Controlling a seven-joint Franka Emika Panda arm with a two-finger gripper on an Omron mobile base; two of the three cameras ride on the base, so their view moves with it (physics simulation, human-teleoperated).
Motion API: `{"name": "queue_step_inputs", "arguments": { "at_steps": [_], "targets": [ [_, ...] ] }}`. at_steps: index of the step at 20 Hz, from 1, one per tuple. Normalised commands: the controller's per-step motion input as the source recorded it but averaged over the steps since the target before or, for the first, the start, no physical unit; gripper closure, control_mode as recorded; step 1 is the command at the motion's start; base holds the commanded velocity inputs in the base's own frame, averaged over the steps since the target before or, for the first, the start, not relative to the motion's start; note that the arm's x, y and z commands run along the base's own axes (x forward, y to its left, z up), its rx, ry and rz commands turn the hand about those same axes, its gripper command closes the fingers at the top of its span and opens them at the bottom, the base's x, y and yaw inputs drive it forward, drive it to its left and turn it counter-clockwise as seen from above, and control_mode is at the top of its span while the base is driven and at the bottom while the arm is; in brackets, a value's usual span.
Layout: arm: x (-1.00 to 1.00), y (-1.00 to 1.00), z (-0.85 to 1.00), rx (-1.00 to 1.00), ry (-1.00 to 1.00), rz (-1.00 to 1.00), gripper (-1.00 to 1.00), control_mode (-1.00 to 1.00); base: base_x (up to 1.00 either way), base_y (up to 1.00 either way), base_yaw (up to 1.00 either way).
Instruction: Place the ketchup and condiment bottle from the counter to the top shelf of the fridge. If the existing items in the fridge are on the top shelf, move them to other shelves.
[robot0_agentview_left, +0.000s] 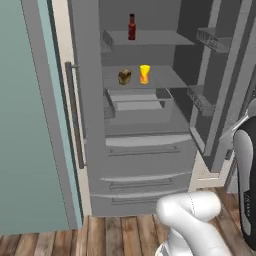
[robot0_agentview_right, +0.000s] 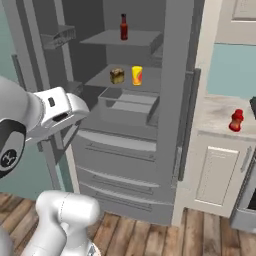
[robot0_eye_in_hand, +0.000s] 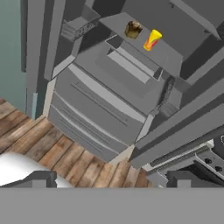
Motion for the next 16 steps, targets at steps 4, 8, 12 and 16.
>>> {"name": "queue_step_inputs", "arguments": {
  "at_steps": [4, 8, 12, 16],
  "targets": [
    [0.0, 0.0, 0.0, 0.0, 0.0, 0.0, -1.0, 1.0, -0.97, -0.96, -0.13],
    [0.0, 0.0, 0.0, 0.0, 0.0, 0.0, -1.0, 1.0, -0.22, -1.0, -0.36],
    [0.0, 0.0, 0.0, 0.0, 0.0, 0.0, -1.0, 1.0, 0.39, -1.0, -0.42],
    [0.0, 0.0, 0.0, 0.0, 0.0, 0.0, -1.0, 1.0, 0.89, -0.95, -0.31]
  ]
}}
